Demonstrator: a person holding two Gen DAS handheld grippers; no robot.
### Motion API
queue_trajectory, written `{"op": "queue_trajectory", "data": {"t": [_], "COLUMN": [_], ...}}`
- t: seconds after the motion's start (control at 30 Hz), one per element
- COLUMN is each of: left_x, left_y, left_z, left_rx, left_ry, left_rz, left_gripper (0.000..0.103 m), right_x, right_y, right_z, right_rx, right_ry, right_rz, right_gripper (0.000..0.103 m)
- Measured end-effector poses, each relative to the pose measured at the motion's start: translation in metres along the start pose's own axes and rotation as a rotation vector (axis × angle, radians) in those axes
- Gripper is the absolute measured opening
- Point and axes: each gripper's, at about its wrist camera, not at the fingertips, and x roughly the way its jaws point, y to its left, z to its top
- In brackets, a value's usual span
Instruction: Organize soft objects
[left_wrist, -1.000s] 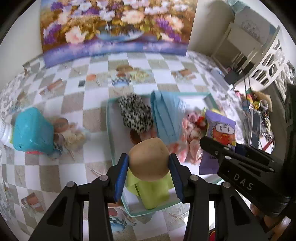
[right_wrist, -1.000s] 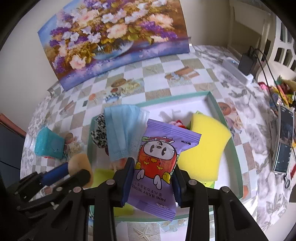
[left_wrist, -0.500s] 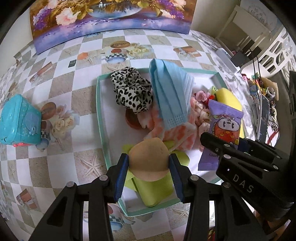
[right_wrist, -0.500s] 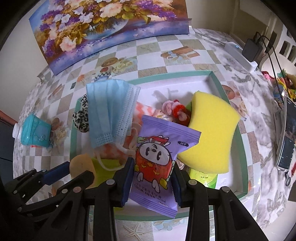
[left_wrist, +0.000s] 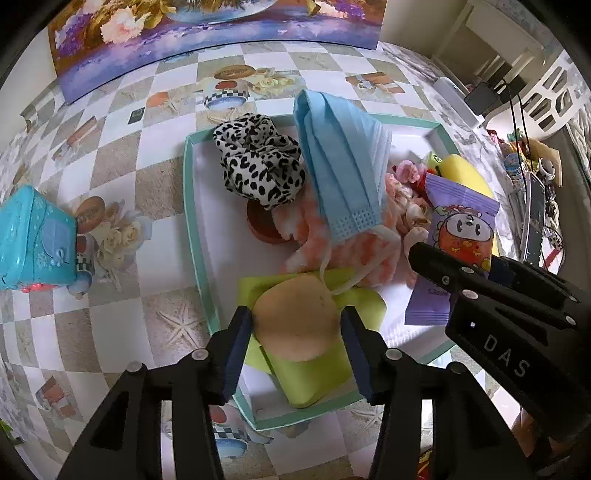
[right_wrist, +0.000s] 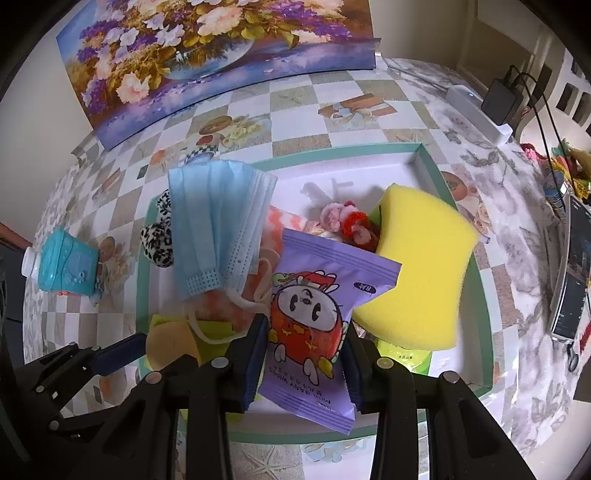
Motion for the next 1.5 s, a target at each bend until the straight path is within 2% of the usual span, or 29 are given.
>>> {"op": "queue_trajectory", "data": {"t": [0.13,0.37,0.57,0.77,0.83,0.9,0.97,1.1,1.17,1.2,1.23,1.4,1.5], "left_x": [-0.003,-0.017,-0.026,-0.026,-0.027,-0.029,-0.03,-0.032,-0.034,-0.034,-0.035,-0.041,-0.043], "left_y": [-0.002,-0.003,-0.001,0.004,0.006,0.009,0.011,0.02,0.027,0.03,0.034,0.056,0.065], "left_z": [0.002,0.003,0.003,0.003,0.003,0.004,0.005,0.006,0.007,0.007,0.008,0.009,0.009], "left_rx": [0.006,0.008,0.003,-0.013,-0.02,-0.025,-0.031,-0.058,-0.083,-0.093,-0.106,-0.185,-0.211], "left_ry": [-0.008,-0.046,-0.075,-0.077,-0.081,-0.091,-0.097,-0.116,-0.135,-0.141,-0.149,-0.192,-0.207], "left_rz": [-0.003,-0.016,-0.022,-0.019,-0.02,-0.016,-0.009,0.022,0.049,0.062,0.077,0.116,0.155], "left_gripper": [0.056,0.058,0.065,0.067,0.075,0.075,0.075,0.075,0.077,0.084,0.087,0.087,0.088], "right_x": [-0.001,-0.012,-0.019,-0.02,-0.02,-0.02,-0.021,-0.024,-0.025,-0.025,-0.024,-0.021,-0.018], "right_y": [-0.001,-0.003,-0.003,-0.003,-0.003,-0.003,-0.004,-0.006,-0.007,-0.008,-0.008,-0.009,-0.008], "right_z": [0.0,0.002,0.004,0.004,0.004,0.004,0.005,0.006,0.006,0.006,0.006,0.006,0.005], "right_rx": [0.006,0.011,0.015,0.015,0.016,0.017,0.02,0.031,0.039,0.042,0.046,0.051,0.045], "right_ry": [-0.006,-0.047,-0.075,-0.08,-0.081,-0.08,-0.083,-0.101,-0.108,-0.109,-0.109,-0.098,-0.095], "right_rz": [-0.012,-0.02,-0.024,-0.023,-0.023,-0.022,-0.02,-0.02,-0.024,-0.025,-0.026,-0.025,-0.033], "right_gripper": [0.05,0.05,0.05,0.05,0.05,0.051,0.06,0.062,0.069,0.07,0.07,0.076,0.09]}}
